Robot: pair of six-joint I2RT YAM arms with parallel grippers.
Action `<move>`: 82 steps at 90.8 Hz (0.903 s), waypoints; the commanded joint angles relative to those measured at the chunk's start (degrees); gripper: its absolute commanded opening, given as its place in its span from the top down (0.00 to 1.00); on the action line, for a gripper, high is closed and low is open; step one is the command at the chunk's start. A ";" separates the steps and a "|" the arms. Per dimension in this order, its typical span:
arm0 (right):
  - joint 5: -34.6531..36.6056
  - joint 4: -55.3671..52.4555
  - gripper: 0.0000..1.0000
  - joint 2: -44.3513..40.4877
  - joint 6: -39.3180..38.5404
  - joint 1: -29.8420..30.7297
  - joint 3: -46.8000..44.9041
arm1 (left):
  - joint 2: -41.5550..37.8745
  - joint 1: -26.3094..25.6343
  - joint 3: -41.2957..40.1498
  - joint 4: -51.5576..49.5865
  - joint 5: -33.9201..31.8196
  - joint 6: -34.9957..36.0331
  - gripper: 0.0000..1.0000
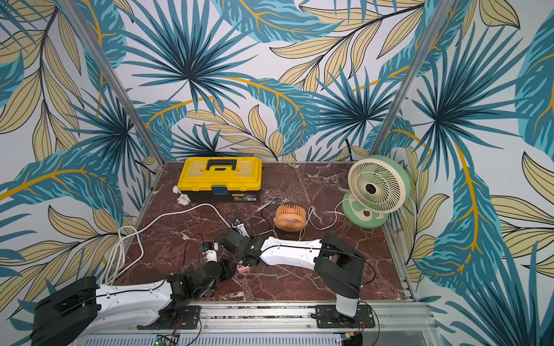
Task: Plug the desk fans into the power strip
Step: Insert the plug into the socket.
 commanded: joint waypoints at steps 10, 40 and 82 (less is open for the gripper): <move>0.23 -1.15 1.00 -1.38 1.16 -0.15 -3.76 | -0.07 0.15 -1.91 -3.63 -2.21 0.25 0.54; -0.89 1.30 1.00 -2.36 2.17 0.58 -7.47 | -0.22 0.15 -2.10 -3.72 -2.38 -0.02 0.54; 0.20 0.60 1.00 -2.93 2.70 1.31 -8.57 | -0.31 0.14 -2.22 -3.94 -2.73 -0.49 0.54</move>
